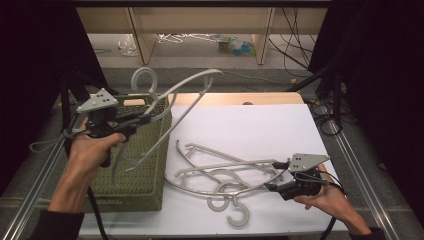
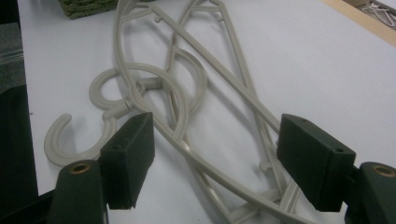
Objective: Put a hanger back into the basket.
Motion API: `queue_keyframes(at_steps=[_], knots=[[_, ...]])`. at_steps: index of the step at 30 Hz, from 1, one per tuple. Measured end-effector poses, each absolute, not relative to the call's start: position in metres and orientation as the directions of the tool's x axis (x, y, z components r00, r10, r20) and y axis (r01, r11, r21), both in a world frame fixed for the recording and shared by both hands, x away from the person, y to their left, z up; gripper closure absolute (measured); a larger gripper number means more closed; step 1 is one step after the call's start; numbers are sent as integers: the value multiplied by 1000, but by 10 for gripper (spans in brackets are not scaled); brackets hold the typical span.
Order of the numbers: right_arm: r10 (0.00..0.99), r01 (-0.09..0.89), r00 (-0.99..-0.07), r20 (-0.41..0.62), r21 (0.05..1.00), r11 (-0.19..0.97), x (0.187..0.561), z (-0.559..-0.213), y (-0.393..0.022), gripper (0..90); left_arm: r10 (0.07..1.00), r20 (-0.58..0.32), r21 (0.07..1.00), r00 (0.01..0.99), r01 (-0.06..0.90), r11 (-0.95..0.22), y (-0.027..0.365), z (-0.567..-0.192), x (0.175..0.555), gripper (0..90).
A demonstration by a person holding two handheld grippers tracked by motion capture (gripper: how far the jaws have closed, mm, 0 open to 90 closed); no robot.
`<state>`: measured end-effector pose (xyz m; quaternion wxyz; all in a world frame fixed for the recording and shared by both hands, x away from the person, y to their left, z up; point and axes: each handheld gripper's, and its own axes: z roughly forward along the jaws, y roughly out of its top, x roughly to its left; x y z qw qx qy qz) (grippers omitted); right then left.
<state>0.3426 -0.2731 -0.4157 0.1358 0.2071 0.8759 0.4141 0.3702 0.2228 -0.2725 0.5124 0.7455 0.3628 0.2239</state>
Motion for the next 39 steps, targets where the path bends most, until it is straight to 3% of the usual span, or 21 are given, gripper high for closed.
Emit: queue_keyframes(at_steps=[9, 27, 39], knots=[[467, 252, -882, -65, 773, 583, 343, -417, -273, 284, 799, 23, 925, 600, 291, -245, 266, -284, 379, 792], [464, 247, -883, -64, 778, 578, 343, -418, -273, 284, 852, -8, 919, 523, 339, -200, 332, -330, 383, 791], [459, 258, -887, -56, 764, 592, 343, -420, -272, 285, 858, -31, 903, 513, 383, -197, 353, -354, 379, 791]])
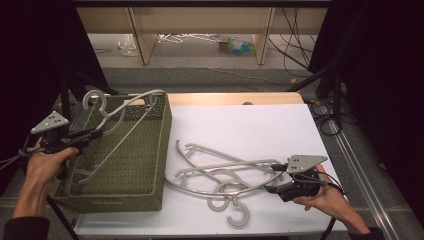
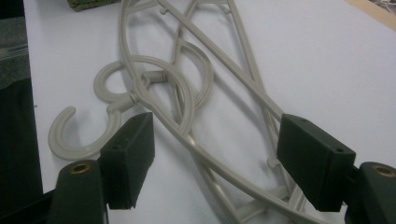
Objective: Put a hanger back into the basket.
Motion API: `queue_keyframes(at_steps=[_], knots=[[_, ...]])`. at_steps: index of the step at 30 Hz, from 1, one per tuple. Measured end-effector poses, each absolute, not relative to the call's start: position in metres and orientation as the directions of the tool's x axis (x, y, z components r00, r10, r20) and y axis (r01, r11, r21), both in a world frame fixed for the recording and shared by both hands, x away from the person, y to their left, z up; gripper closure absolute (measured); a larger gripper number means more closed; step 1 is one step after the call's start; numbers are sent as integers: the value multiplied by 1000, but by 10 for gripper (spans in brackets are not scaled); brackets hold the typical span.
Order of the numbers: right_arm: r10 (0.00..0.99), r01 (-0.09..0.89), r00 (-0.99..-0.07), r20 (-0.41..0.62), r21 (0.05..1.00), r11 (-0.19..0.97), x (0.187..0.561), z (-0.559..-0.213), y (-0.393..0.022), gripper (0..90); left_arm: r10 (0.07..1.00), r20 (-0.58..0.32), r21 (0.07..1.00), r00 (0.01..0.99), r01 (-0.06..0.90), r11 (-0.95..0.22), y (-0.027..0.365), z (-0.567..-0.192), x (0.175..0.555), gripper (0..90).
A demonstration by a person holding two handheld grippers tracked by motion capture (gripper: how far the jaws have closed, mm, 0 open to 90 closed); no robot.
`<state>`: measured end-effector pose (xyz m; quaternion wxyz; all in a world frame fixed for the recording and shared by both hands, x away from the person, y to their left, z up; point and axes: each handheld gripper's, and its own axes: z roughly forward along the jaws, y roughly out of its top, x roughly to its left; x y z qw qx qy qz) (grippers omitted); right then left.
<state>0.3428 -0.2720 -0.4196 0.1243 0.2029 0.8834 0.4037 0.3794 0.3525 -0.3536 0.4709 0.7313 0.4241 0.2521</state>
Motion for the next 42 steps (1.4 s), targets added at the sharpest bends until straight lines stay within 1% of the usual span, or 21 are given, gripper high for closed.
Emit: queue_keyframes(at_steps=[4, 10, 17, 18, 19, 20, 21, 22, 25, 26, 28, 29, 30, 32, 33, 36, 37, 38, 39, 41, 42], knots=[[454, 259, -889, -55, 759, 597, 343, -421, -272, 286, 864, -59, 895, 500, 410, -175, 356, -360, 379, 791], [454, 260, -889, -53, 758, 598, 344, -421, -272, 288, 862, -66, 883, 503, 431, -184, 357, -365, 382, 791], [453, 257, -890, -56, 759, 599, 344, -421, -272, 288, 847, -25, 850, 531, 457, -261, 347, -377, 396, 789], [451, 253, -891, -58, 760, 598, 344, -422, -272, 288, 849, -14, 830, 529, 479, -285, 346, -378, 397, 790], [452, 253, -890, -59, 762, 596, 344, -422, -272, 288, 832, 21, 820, 554, 466, -331, 348, -380, 401, 790], [451, 252, -890, -59, 762, 597, 344, -422, -272, 288, 841, 7, 819, 541, 480, -315, 346, -383, 401, 789], [452, 257, -890, -57, 756, 602, 344, -422, -272, 288, 835, 30, 806, 549, 481, -346, 347, -386, 404, 787], [451, 257, -891, -57, 755, 604, 344, -422, -272, 288, 853, -16, 785, 521, 535, -312, 345, -391, 404, 784], [451, 257, -891, -56, 757, 601, 344, -423, -272, 288, 861, 3, 754, 508, 565, -335, 344, -395, 407, 779], [452, 258, -890, -56, 757, 601, 344, -423, -272, 288, 866, 40, 719, 498, 587, -371, 345, -395, 405, 749], [451, 257, -891, -56, 757, 601, 344, -424, -272, 288, 881, 41, 719, 472, 597, -354, 346, -395, 404, 682], [448, 261, -892, -53, 749, 609, 344, -424, -272, 288, 913, 22, 742, 408, 605, -288, 350, -393, 401, 663], [449, 262, -892, -53, 749, 609, 344, -424, -272, 288, 920, 21, 747, 392, 606, -275, 351, -391, 400, 643], [449, 262, -892, -54, 748, 610, 344, -424, -272, 288, 920, 42, 738, 390, 609, -292, 354, -388, 400, 539], [449, 262, -892, -54, 748, 610, 344, -424, -272, 288, 939, 21, 739, 345, 627, -247, 352, -386, 396, 539], [452, 263, -891, -54, 749, 608, 345, -424, -272, 288, 932, 16, 777, 362, 582, -239, 344, -375, 386, 487], [453, 263, -890, -55, 749, 608, 345, -424, -273, 288, 941, 0, 803, 339, 561, -202, 337, -370, 380, 487], [453, 265, -890, -52, 750, 607, 345, -425, -273, 287, 943, -19, 826, 334, 537, -173, 326, -362, 370, 437], [453, 265, -890, -52, 750, 607, 345, -425, -273, 287, 943, -19, 826, 334, 537, -173, 326, -362, 370, 426], [454, 266, -890, -53, 747, 609, 345, -425, -273, 287, 931, -19, 852, 365, 494, -176, 311, -352, 355, 404], [452, 264, -890, -54, 748, 609, 346, -426, -274, 288, 910, -22, 874, 415, 449, -184, 296, -345, 343, 357]])
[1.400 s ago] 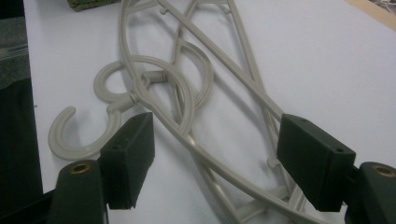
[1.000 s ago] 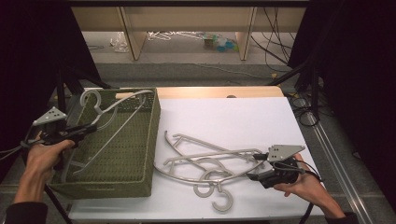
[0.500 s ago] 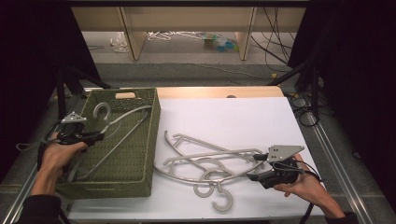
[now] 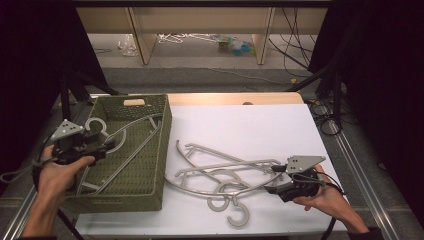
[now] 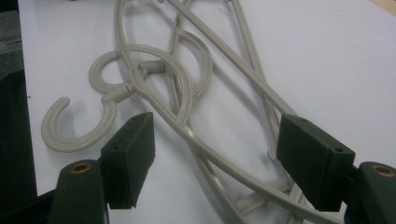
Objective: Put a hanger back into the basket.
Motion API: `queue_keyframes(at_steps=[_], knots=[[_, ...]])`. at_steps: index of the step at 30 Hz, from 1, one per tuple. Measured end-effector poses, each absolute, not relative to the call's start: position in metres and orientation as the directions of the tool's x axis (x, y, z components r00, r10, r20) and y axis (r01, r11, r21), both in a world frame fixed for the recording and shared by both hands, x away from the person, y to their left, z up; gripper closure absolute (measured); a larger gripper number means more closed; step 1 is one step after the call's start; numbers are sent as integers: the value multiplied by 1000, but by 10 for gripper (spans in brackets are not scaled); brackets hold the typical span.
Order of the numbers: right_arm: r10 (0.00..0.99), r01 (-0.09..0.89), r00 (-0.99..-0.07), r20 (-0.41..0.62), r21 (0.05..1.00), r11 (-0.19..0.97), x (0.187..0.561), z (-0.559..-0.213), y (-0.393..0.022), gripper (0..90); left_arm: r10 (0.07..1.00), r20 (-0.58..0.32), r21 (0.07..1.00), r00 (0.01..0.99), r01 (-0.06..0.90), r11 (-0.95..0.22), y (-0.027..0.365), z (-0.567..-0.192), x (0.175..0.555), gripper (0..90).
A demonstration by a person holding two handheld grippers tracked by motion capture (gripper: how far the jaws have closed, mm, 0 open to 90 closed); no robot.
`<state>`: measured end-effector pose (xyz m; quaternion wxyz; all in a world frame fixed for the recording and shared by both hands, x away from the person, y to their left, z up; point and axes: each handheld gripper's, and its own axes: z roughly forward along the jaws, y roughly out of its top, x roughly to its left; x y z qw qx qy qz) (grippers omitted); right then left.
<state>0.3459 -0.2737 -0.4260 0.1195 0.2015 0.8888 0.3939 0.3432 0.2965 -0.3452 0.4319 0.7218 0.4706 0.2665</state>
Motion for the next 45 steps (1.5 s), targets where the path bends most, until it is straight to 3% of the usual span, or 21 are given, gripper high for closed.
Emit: queue_keyframes(at_steps=[4, 8, 16, 21, 36, 45], knots=[[447, 265, -893, -50, 745, 612, 346, -428, -273, 287, 886, -29, 897, 463, 403, -181, 268, -340, 321, 315], [435, 253, -899, -52, 749, 612, 346, -431, -273, 284, 796, -38, 925, 604, 322, -200, 219, -347, 292, 292], [458, 261, -888, -43, 772, 579, 345, -431, -275, 257, 725, -44, 956, 688, 239, -168, 169, -370, 269, 253], [481, 261, -875, -49, 789, 556, 342, -429, -276, 235, 710, 5, 960, 704, 195, -200, 145, -395, 262, 214], [653, 287, -757, -26, 885, 368, 316, -423, -288, 193, 771, 18, 972, 636, 169, -162, 164, -417, 254, 171], [642, 307, -767, 7, 882, 358, 310, -428, -288, 176, 775, -6, 974, 632, 179, -138, 167, -421, 259, 171]])
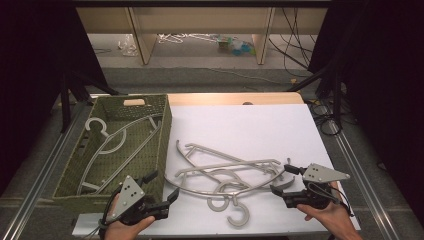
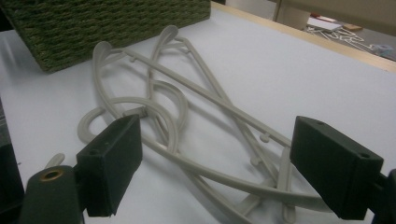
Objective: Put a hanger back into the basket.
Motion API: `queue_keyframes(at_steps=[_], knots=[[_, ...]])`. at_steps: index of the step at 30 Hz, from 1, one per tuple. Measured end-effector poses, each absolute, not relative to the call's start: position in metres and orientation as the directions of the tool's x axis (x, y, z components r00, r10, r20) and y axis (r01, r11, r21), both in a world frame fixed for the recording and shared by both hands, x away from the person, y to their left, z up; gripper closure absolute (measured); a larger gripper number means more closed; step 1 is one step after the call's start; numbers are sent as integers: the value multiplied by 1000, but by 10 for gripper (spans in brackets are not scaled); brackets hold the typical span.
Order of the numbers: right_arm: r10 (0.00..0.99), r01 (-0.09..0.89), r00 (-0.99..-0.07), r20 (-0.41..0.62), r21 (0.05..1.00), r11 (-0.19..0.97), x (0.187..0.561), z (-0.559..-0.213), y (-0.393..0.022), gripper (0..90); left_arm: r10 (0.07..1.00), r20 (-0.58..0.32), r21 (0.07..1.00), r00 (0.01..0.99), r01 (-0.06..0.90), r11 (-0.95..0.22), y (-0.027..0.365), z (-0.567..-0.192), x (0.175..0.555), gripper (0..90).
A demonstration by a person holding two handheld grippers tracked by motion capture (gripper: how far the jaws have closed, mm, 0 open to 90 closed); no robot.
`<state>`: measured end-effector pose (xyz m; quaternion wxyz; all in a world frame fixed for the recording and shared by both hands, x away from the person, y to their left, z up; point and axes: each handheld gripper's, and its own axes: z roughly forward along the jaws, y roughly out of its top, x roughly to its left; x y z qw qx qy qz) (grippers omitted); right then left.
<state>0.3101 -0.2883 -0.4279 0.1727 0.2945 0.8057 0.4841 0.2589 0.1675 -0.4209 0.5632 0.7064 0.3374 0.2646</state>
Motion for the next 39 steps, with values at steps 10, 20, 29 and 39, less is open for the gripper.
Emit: queue_keyframes(at_steps=[10, 20, 29, 39], knots=[[636, 299, -772, -9, 877, 376, 310, -433, -285, 173, 772, -3, 974, 635, 176, -142, 168, -424, 263, 166], [618, 283, -785, -37, 866, 412, 311, -436, -286, 176, 747, -5, 975, 665, 168, -143, 162, -424, 268, 165], [516, 227, -851, -94, 820, 525, 331, -441, -273, 179, 737, -14, 977, 676, 166, -133, 160, -425, 269, 160], [376, 166, -917, -130, 733, 660, 349, -451, -257, 221, 726, 11, 973, 687, 159, -165, 160, -424, 267, 161]])
